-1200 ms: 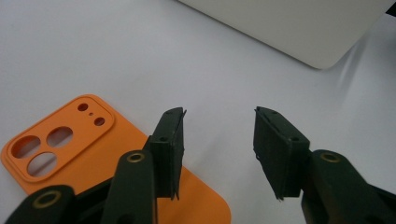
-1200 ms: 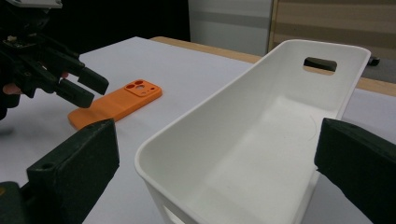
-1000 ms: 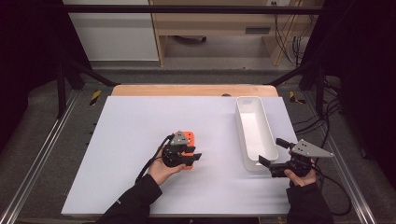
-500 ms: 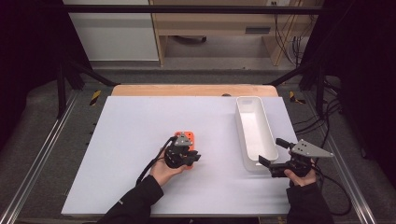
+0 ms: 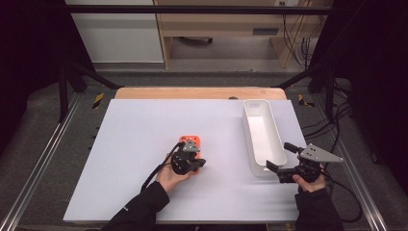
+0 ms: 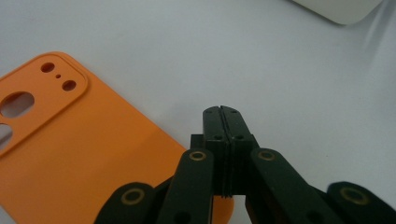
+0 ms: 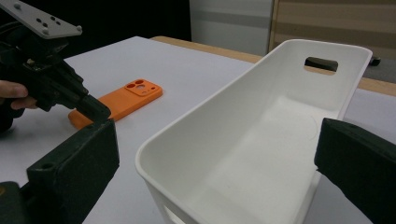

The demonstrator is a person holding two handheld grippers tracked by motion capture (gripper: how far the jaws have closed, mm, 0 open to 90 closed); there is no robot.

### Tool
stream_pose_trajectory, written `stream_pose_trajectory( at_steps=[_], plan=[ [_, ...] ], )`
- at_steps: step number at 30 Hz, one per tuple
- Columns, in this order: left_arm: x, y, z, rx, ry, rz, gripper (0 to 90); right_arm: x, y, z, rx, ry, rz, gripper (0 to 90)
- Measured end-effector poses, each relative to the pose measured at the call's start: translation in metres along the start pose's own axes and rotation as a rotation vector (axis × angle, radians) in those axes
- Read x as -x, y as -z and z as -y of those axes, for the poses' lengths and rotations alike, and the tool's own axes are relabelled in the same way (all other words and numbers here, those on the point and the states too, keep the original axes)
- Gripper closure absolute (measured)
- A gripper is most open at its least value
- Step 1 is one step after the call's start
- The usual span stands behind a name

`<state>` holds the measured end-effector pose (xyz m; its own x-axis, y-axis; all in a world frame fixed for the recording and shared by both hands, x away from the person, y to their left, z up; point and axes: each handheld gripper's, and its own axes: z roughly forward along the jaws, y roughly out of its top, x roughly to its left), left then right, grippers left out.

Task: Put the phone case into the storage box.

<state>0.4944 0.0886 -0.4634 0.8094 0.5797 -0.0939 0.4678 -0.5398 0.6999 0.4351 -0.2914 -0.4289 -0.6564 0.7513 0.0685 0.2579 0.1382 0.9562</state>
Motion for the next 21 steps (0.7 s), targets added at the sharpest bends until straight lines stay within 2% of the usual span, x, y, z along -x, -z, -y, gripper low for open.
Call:
stream_pose_trajectory(
  at_steps=[21],
  plan=[
    [0.0016,-0.0052,0.0021,-0.047,-0.028,-0.016,89.8,0.0,0.0001,0.0,0.0,0.0,0.0,0.4]
  ],
)
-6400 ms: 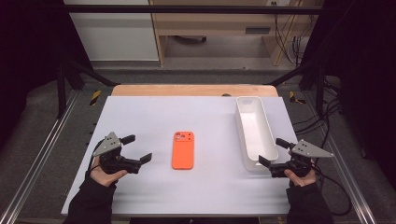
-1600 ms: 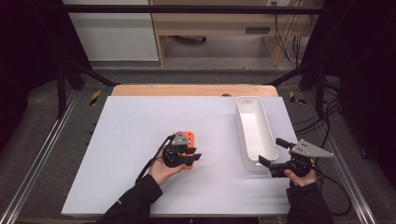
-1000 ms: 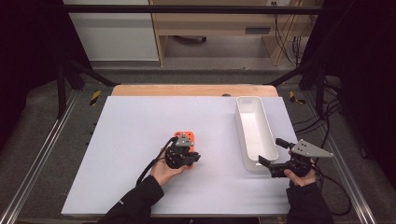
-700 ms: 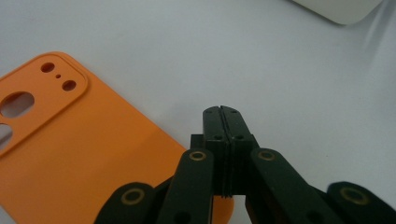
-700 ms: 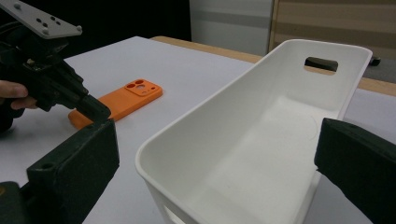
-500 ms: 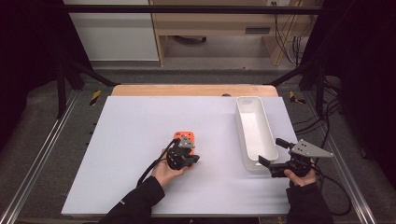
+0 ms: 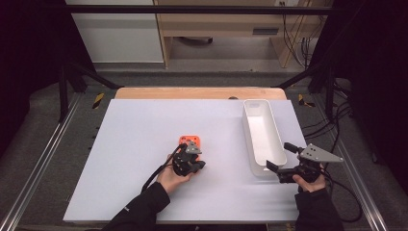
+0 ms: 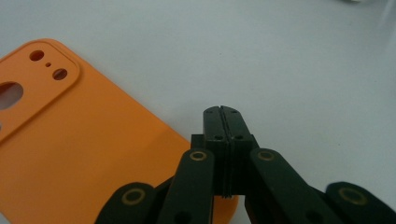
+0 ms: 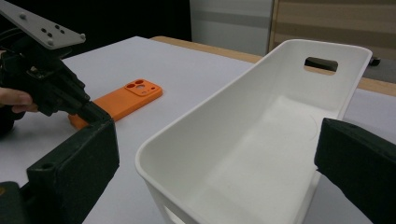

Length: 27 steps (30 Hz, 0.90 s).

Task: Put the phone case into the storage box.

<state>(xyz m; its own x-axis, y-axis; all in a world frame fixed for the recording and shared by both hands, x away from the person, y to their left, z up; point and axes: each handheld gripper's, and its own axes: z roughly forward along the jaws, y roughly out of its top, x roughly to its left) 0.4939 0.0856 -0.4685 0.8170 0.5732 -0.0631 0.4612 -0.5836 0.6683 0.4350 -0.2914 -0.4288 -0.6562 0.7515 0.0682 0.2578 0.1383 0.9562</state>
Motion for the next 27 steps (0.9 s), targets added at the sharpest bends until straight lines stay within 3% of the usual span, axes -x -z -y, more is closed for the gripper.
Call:
stream_pose_trajectory(
  at_steps=[23,27],
  plan=[
    [0.002,0.01,0.006,-0.035,-0.044,-0.029,89.9,0.0,0.0,0.0,-0.002,0.002,-0.002,0.4],
    [0.001,0.014,0.01,-0.036,-0.037,-0.032,90.0,0.0,0.0,0.0,-0.001,0.001,-0.003,0.4]
  ],
)
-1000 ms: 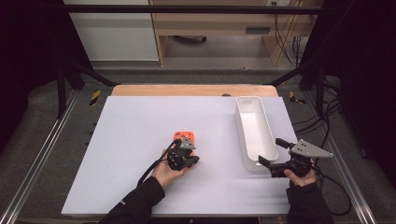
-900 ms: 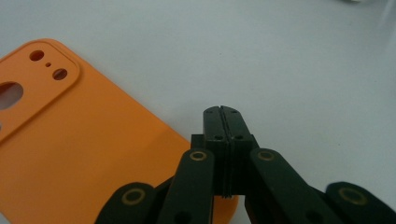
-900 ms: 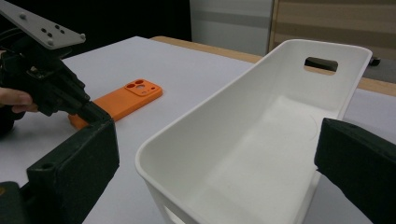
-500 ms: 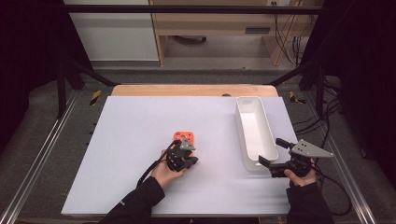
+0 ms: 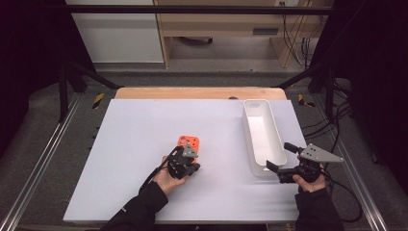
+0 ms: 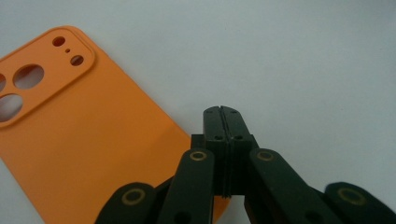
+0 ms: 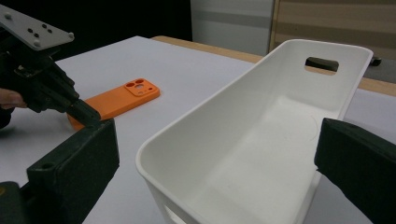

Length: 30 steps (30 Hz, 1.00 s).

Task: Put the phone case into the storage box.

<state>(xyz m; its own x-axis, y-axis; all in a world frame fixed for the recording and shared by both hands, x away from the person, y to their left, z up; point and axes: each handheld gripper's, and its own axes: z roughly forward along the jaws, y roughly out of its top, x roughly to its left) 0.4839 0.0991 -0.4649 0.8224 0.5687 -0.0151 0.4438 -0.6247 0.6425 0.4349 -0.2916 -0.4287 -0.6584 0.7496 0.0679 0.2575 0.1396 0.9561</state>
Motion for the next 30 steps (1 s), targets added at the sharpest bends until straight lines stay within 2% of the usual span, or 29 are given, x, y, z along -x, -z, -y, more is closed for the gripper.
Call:
stream_pose_trajectory(
  at_steps=[9,30],
  plan=[
    [-0.002,0.005,0.004,-0.018,-0.016,-0.014,90.0,0.0,0.001,0.0,0.005,0.001,0.001,0.5],
    [-0.013,0.023,0.022,-0.035,-0.004,-0.034,90.0,0.0,0.001,0.0,0.003,0.003,0.001,0.4]
  ],
)
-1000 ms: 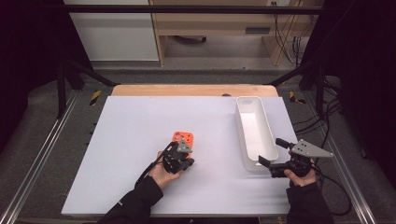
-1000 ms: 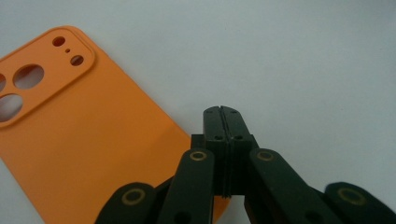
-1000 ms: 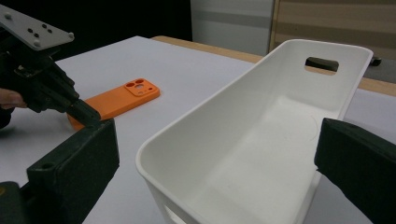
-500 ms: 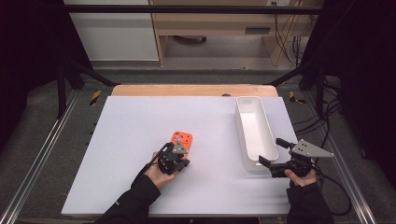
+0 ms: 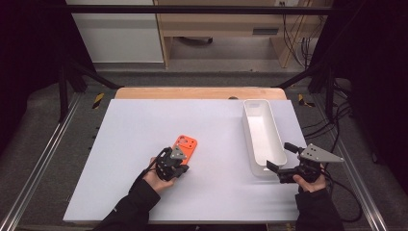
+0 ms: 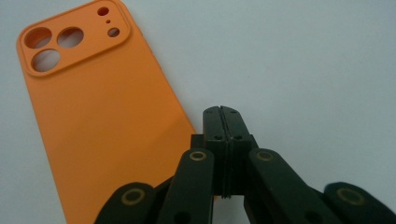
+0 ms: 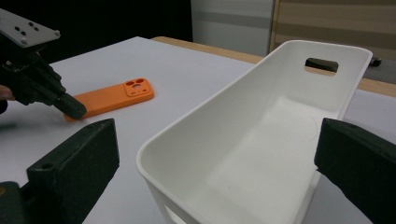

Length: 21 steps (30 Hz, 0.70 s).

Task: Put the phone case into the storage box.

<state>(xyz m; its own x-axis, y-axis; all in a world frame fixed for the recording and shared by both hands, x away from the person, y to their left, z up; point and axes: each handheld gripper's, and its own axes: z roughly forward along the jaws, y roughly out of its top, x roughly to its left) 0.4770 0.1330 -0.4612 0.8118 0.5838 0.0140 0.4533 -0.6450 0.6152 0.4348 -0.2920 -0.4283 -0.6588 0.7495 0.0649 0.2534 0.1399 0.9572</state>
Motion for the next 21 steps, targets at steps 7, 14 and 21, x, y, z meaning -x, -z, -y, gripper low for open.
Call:
stream_pose_trajectory(
  at_steps=[7,14,21],
  plan=[
    [-0.003,0.003,0.003,0.0,0.007,-0.005,90.0,0.0,0.0,0.0,0.0,0.0,-0.001,0.4],
    [-0.004,0.004,0.004,0.003,0.011,-0.001,90.0,0.0,0.0,0.0,0.0,0.001,-0.001,0.4],
    [-0.004,0.014,0.0,0.06,0.023,0.027,88.6,0.0,0.0,0.0,0.0,0.0,-0.001,0.4]
  ],
)
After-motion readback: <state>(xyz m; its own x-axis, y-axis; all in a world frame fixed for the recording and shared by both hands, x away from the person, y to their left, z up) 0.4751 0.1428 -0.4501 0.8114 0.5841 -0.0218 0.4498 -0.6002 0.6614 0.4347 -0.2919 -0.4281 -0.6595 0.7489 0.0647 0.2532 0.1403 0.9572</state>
